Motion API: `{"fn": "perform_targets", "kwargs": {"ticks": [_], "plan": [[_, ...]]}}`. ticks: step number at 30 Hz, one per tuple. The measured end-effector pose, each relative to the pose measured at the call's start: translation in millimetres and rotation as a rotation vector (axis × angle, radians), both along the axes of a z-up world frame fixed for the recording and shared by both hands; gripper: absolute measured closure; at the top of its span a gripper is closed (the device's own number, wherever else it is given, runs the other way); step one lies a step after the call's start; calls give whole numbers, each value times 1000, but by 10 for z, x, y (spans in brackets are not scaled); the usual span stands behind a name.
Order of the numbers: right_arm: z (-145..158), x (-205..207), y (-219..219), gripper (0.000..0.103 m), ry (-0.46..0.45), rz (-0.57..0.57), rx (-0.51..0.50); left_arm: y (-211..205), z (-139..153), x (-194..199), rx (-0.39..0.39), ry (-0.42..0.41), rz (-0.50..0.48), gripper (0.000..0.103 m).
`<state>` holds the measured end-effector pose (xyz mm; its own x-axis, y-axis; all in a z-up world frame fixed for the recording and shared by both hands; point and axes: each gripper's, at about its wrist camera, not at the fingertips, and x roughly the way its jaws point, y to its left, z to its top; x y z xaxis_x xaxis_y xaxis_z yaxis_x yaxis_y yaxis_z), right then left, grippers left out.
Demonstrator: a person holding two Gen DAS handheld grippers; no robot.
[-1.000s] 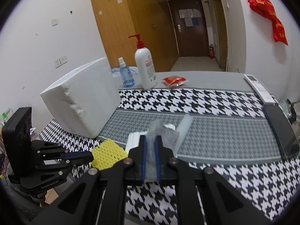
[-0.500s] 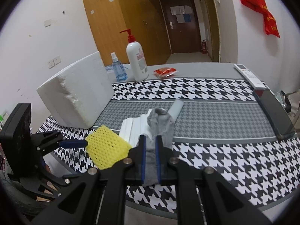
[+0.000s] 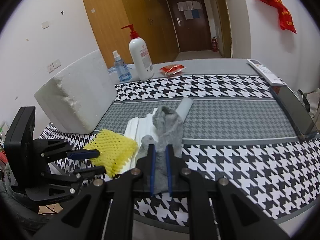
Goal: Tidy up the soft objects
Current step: 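Lift the grey sock with the right tool while the left tool lifts the sponge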
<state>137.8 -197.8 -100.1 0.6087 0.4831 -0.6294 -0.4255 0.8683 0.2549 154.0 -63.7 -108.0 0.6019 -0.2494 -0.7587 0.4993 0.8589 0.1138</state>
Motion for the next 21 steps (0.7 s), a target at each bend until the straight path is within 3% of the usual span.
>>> {"fn": "perform_targets", "kwargs": {"ticks": [3,7,8,9,11,21], "plan": [[-1,-2,-2,90,1,0,0,53,18,60,-41,9,30,92],[9,-1,2,89,-3,-2,3,116,79,41,-90,-20,40,93],[12,-1,8,82,-7,-3,-2,130,99,30,-99,-27,40,93],[19,-3,13,65,-12,-6,-5,141,119,16,-106,-34,45,93],[26,-1,17,41,-17,-12,-3,173,171,-17,-133,-45,52,93],[-77,86,184,39,-12,-15,-61,275,244,-63,-210,-57,92,93]]}}
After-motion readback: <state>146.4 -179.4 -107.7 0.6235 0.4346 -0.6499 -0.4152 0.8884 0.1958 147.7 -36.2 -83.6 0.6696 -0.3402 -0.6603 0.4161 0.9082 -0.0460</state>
